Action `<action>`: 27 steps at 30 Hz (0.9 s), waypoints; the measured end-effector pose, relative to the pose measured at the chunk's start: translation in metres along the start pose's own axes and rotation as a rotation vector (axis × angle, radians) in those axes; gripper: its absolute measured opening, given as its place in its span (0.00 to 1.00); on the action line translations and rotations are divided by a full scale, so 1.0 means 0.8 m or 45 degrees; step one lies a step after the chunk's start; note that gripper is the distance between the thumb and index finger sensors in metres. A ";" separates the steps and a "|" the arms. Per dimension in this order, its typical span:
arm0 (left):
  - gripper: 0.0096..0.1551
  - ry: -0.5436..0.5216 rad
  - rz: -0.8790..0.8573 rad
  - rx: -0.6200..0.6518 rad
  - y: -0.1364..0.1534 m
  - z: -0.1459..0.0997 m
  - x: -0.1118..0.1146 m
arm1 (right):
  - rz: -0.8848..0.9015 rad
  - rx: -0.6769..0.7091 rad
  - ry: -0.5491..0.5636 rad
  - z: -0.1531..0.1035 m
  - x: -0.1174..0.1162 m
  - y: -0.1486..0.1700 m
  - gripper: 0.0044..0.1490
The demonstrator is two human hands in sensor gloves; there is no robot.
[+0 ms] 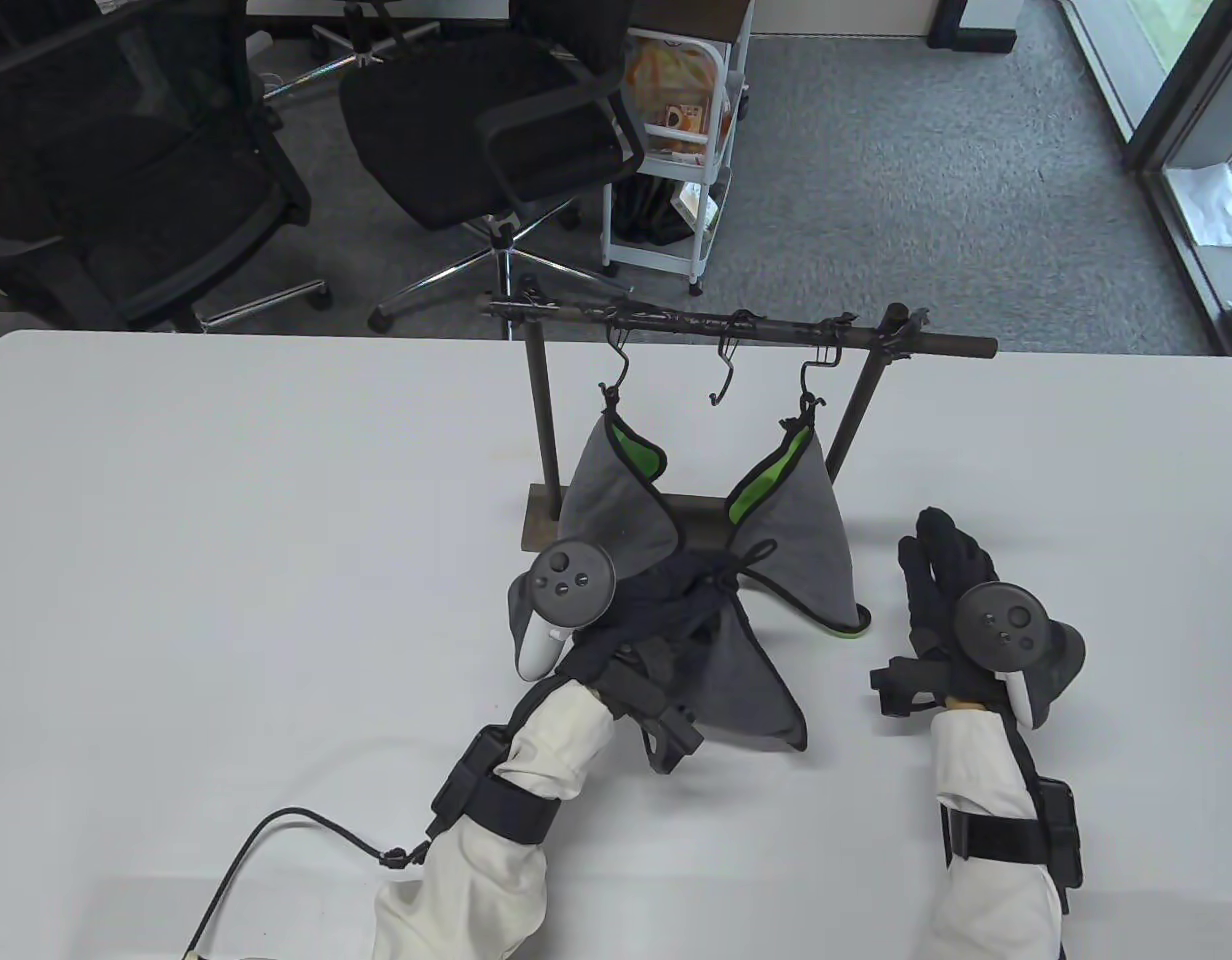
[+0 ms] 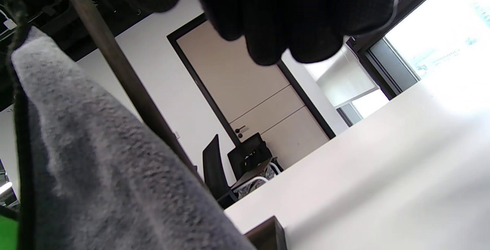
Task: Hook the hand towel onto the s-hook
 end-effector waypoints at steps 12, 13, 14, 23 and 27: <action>0.21 -0.228 -0.114 0.065 -0.065 0.008 -0.052 | -0.002 0.010 0.004 0.000 -0.001 0.000 0.34; 0.21 -0.237 -0.124 0.057 -0.068 0.009 -0.054 | -0.002 0.010 0.004 0.000 0.000 0.000 0.34; 0.21 -0.244 -0.131 0.054 -0.071 0.009 -0.057 | -0.001 0.009 0.005 0.000 -0.001 0.000 0.34; 0.22 -0.281 -0.104 -0.038 -0.089 0.014 -0.076 | 0.007 0.008 0.005 0.000 -0.001 0.001 0.33; 0.22 -0.271 -0.121 -0.102 -0.084 0.020 -0.078 | 0.014 0.004 0.003 0.000 -0.001 0.001 0.33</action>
Point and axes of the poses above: the tracker on the back of each hand, its own y axis roughly to the little-finger side, its own z axis roughly from the wrist to the fingertips, x = y × z, the point moved 5 cm from there along z, roughly from the wrist to the fingertips, and after that the axes turned 4 degrees about y, right-handed, at the moved point
